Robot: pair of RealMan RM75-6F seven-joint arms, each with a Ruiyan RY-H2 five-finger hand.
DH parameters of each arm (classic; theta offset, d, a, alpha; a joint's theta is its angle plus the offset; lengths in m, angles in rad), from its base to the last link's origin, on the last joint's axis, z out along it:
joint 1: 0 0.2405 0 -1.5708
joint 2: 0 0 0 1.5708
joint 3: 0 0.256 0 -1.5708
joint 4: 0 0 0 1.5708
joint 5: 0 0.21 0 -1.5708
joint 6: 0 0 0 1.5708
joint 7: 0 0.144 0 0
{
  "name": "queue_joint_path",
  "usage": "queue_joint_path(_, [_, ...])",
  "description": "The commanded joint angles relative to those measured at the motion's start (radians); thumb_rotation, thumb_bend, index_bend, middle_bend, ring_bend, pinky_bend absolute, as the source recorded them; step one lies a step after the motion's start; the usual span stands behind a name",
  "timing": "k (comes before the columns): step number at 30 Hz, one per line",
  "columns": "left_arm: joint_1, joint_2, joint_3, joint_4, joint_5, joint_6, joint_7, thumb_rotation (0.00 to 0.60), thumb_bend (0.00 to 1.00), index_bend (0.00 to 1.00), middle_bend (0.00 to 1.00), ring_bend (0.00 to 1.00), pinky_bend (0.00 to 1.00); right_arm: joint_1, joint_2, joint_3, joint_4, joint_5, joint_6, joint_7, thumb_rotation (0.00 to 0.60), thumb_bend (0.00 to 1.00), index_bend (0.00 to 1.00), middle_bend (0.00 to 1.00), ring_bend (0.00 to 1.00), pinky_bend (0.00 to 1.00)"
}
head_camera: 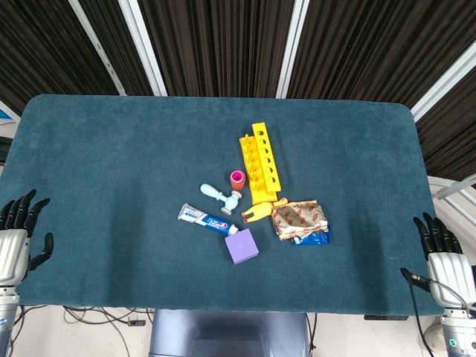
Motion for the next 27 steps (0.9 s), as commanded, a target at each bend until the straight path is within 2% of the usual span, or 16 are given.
queue_joint_path(1, [0.001, -0.001, -0.001, 0.000, -0.003, 0.000, 0.000, 0.600, 0.51, 0.14, 0.00, 0.00, 0.00, -0.001, 0.001, 0.000, -0.001, 0.001, 0.000, 0.002, 0.600, 0.08, 0.00, 0.03, 0.01, 0.17])
queue_joint_path(22, [0.002, -0.006, -0.001, 0.006, -0.010, 0.000, 0.006, 0.600, 0.51, 0.14, 0.00, 0.00, 0.00, 0.008, 0.020, -0.015, -0.030, 0.022, -0.059, 0.039, 0.600, 0.08, 0.00, 0.03, 0.01, 0.17])
queue_joint_path(27, [0.003, -0.007, 0.000, 0.000, -0.012, -0.001, 0.008, 0.600, 0.51, 0.14, 0.00, 0.00, 0.00, 0.014, 0.039, -0.025, -0.058, 0.026, -0.090, 0.082, 0.600, 0.08, 0.00, 0.03, 0.01, 0.17])
